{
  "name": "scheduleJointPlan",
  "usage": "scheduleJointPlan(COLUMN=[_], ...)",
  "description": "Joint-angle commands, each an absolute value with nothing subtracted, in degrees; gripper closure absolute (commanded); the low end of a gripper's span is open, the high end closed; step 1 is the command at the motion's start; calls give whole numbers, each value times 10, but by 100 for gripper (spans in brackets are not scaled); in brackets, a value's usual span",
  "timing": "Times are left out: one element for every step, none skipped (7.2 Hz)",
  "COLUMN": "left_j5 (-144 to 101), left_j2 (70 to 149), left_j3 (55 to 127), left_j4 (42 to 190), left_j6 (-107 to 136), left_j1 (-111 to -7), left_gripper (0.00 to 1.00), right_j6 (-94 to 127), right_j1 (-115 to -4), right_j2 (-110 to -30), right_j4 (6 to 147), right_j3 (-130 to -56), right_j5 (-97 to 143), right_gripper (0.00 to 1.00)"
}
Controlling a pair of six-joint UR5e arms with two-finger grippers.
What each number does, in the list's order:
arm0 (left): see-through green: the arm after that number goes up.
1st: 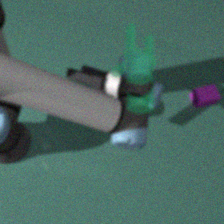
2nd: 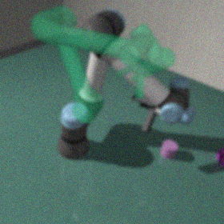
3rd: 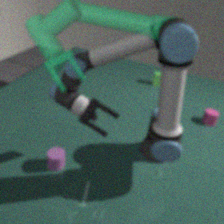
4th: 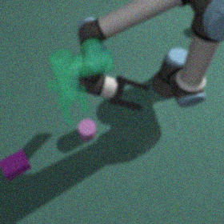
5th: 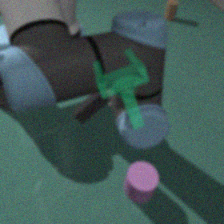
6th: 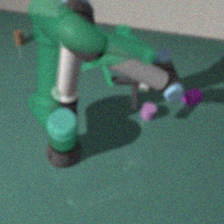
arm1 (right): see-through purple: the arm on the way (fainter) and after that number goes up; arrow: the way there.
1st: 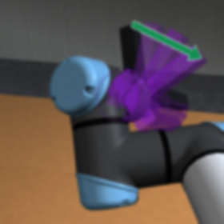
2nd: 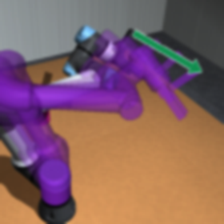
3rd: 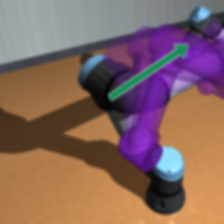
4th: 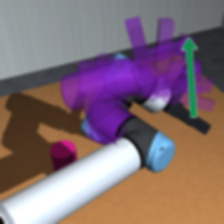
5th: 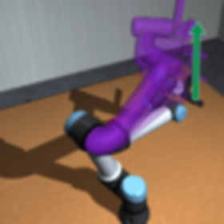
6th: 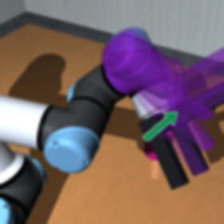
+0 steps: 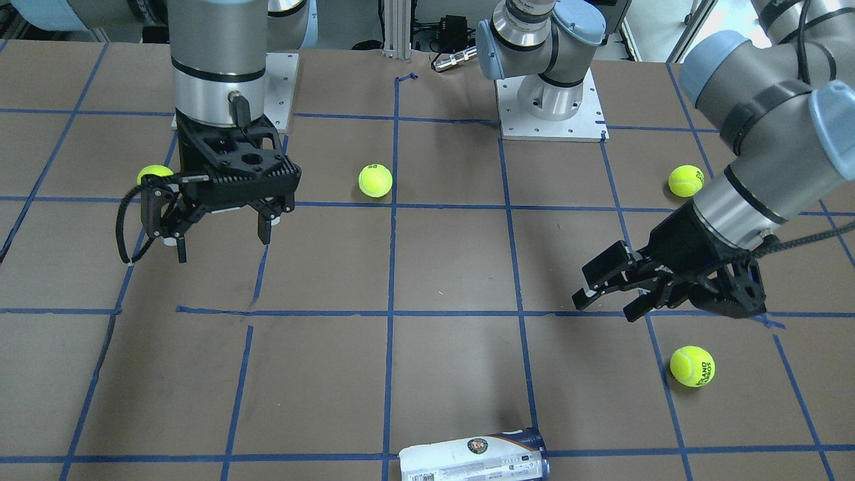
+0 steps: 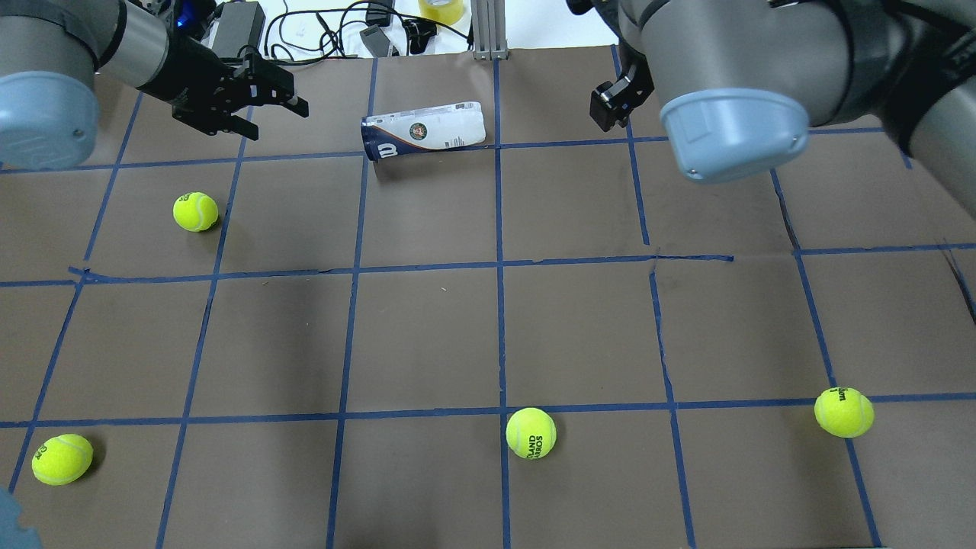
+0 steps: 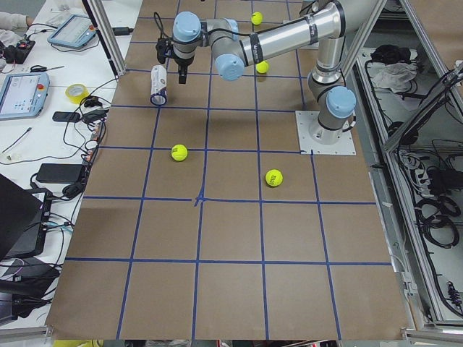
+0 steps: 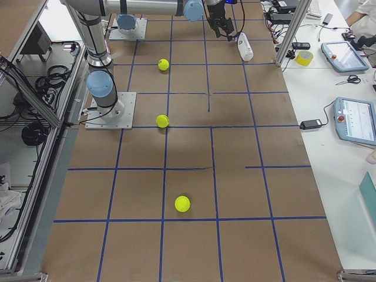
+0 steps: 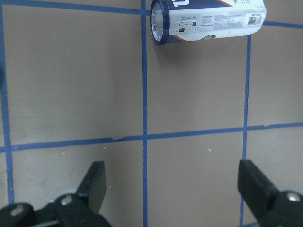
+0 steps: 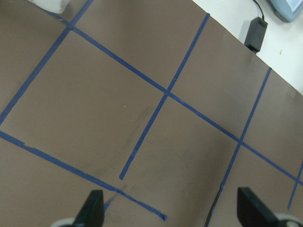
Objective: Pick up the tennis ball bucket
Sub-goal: 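Move the left gripper to the can's open end while the right arm withdraws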
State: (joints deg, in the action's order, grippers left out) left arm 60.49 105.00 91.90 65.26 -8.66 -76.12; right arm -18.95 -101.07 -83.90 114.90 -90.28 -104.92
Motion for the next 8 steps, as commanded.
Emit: scheduleJointPlan(left_j5=[542,533,520,495,490,456,450,452], left_j2=[1118,1149,1181,1211,1229,1244,1255,1265], left_j3=[914,908,887,862,856,857,857,859], left_j4=[556,505,481,477,476,476,476,476], left_j6=[-66,-63,-46,-27,-3,5,37,53], left_j1=[-760,-760,-760,-761,-761,-762,-764,-766], left_gripper=[0,0,0,0,0,0,0,0], right_j6=[-81,-47,-2,17,58,110,119,120], right_j1=[-1004,-989,-964,-945,-944,-944,-946,-943], right_j2=[-880,-901,-921,-945,-959,-960,-960,-957], right_j4=[1078,1020,968,919,891,896,919,945], right_j3=[-904,-904,-904,-904,-908,-914,-912,-905], right_j5=[-1028,-1003,-951,-922,-917,-914,-914,-921], right_gripper=[0,0,0,0,0,0,0,0])
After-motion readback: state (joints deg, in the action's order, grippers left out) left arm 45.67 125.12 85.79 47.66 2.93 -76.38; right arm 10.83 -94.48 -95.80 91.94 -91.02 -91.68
